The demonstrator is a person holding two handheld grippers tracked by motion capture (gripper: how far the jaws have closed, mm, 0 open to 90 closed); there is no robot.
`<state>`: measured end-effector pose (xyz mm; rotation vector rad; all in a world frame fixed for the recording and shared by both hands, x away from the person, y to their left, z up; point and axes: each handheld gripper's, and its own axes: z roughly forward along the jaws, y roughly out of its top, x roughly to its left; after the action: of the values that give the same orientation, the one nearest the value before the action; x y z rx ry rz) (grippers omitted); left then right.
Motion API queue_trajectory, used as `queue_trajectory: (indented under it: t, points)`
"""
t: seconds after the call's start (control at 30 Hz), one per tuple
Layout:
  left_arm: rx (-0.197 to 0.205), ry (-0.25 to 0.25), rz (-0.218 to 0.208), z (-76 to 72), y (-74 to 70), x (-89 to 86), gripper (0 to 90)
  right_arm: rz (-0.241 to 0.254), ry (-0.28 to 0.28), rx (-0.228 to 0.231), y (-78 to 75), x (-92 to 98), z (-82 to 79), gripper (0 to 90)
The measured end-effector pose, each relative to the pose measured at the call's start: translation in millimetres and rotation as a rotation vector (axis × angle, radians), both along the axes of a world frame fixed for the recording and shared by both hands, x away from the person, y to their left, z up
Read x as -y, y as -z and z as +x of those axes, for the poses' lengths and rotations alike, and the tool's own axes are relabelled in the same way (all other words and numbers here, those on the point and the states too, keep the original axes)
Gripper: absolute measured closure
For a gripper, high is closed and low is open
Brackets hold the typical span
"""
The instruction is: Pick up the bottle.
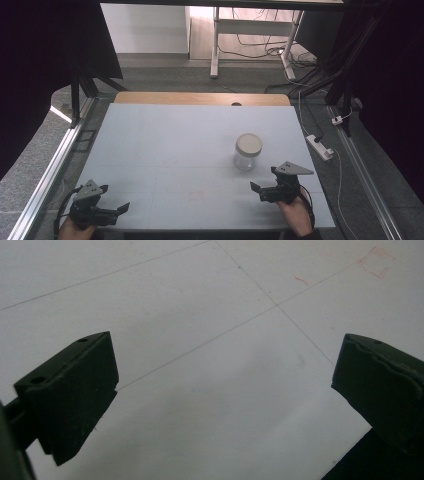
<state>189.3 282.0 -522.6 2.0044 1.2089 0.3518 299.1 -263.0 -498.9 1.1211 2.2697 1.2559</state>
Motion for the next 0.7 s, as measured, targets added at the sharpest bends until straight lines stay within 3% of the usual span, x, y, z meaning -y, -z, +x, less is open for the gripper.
queue_trajectory:
  t: [0.5, 0.6, 0.7]
  points:
    - [0.000, 0.003, -0.001, 0.1, 0.1, 0.0, 0.0, -0.035, 0.015, 0.041, 4.1, -7.2, 29.6, 0.0]
    - [0.000, 0.003, -0.003, 0.1, 0.2, -0.2, 0.0, -0.061, 0.003, 0.034, 5.0, -10.2, 35.7, 0.0]
    - [-0.001, 0.004, -0.002, 0.2, 0.2, -0.2, 0.0, -0.049, 0.012, 0.025, 5.7, -12.1, 42.0, 0.0]
